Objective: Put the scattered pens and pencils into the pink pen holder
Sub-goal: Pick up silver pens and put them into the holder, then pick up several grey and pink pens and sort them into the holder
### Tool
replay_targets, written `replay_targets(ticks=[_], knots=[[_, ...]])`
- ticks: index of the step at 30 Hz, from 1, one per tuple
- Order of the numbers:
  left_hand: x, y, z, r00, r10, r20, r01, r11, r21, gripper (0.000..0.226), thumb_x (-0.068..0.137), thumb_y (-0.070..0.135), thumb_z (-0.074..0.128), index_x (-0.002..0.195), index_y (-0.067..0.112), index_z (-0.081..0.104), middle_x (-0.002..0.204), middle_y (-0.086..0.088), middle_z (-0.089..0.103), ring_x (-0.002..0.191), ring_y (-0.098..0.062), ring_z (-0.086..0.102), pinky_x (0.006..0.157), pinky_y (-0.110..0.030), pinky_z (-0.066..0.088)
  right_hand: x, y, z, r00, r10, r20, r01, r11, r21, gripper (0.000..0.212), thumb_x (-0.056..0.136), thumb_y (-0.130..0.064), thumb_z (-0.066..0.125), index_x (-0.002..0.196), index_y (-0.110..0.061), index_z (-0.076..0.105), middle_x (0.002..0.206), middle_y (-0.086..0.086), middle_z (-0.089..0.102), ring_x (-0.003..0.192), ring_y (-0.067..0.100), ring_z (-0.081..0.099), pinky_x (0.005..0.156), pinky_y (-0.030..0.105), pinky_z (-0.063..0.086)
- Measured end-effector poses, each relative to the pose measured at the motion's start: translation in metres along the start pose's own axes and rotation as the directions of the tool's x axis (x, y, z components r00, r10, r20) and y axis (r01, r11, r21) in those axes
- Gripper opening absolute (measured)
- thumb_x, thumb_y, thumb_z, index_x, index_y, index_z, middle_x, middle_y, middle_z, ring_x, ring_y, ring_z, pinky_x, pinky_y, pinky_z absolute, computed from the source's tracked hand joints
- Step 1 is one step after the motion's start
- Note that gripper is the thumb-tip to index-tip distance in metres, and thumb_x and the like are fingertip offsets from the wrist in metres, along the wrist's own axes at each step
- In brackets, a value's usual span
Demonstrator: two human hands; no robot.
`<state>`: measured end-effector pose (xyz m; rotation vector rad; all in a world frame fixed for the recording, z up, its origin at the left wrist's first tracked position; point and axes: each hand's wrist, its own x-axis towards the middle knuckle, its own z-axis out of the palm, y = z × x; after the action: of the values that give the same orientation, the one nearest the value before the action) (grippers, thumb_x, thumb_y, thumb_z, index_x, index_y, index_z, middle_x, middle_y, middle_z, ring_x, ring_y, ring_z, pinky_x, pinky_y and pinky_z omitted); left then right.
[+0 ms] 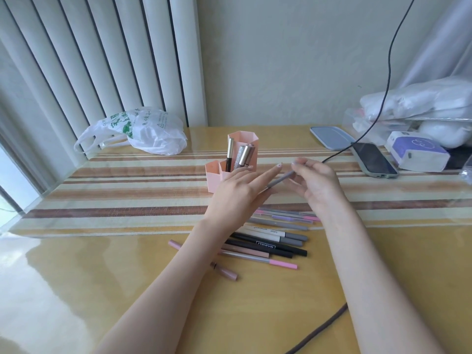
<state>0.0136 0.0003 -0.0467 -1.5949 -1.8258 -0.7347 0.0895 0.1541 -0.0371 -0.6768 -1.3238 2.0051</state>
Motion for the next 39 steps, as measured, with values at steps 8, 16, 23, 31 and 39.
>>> replay_targets(ticks=[8, 16, 23, 31, 39], knots=[[0.003, 0.013, -0.003, 0.988, -0.148, 0.054, 0.151, 0.987, -0.050, 0.019, 0.085, 0.008, 0.065, 0.102, 0.006, 0.073, 0.080, -0.011, 0.074, 0.063, -0.031, 0.068, 0.047, -0.035, 0.053, 0.004, -0.011, -0.030, 0.996, -0.089, -0.017, 0.069, 0.870, -0.487, 0.022, 0.084, -0.032, 0.070, 0.079, -0.011, 0.068, 0.064, 0.001, 0.062, 0.047, 0.006, 0.051, 0.043, 0.018, 0.046], [0.000, -0.007, -0.011, 0.960, -0.228, 0.164, 0.202, 0.966, 0.163, 0.025, 0.099, 0.025, 0.044, 0.116, 0.019, 0.061, 0.096, -0.001, 0.067, 0.080, -0.027, 0.063, 0.052, -0.028, 0.031, -0.008, -0.032, -0.045, 0.992, 0.105, 0.068, 0.025, 0.371, -0.928, 0.023, 0.092, -0.039, 0.055, 0.098, -0.018, 0.063, 0.087, 0.000, 0.065, 0.074, 0.018, 0.060, 0.062, 0.030, 0.046], [-0.007, -0.006, 0.007, 0.876, -0.276, 0.396, 0.292, 0.956, 0.020, 0.026, 0.097, 0.022, 0.046, 0.119, 0.022, 0.060, 0.103, -0.004, 0.068, 0.091, -0.029, 0.062, 0.067, -0.035, 0.050, -0.019, -0.024, -0.024, 0.875, 0.439, 0.202, 0.203, 0.046, -0.978, 0.032, 0.076, -0.039, 0.077, 0.097, -0.019, 0.062, 0.070, -0.006, 0.062, 0.069, 0.010, 0.059, 0.067, 0.025, 0.044], [-0.008, -0.003, 0.011, 0.808, -0.261, 0.529, 0.414, 0.889, -0.194, 0.020, 0.090, 0.014, 0.060, 0.107, 0.016, 0.069, 0.094, -0.007, 0.067, 0.090, -0.023, 0.057, 0.079, -0.038, 0.048, -0.027, -0.025, -0.011, 0.828, 0.521, 0.206, 0.309, -0.119, -0.944, 0.041, 0.079, -0.041, 0.071, 0.106, -0.011, 0.060, 0.085, 0.006, 0.067, 0.052, 0.012, 0.050, 0.051, 0.021, 0.036], [-0.007, -0.007, 0.007, 0.771, -0.198, 0.605, 0.429, 0.864, -0.263, 0.026, 0.087, 0.021, 0.067, 0.111, 0.012, 0.068, 0.093, -0.006, 0.064, 0.088, -0.023, 0.054, 0.079, -0.033, 0.044, -0.026, -0.022, -0.015, 0.822, 0.486, 0.298, 0.365, -0.046, -0.930, 0.017, 0.083, -0.035, 0.068, 0.092, -0.021, 0.067, 0.081, 0.002, 0.066, 0.069, 0.015, 0.054, 0.059, 0.024, 0.039]])
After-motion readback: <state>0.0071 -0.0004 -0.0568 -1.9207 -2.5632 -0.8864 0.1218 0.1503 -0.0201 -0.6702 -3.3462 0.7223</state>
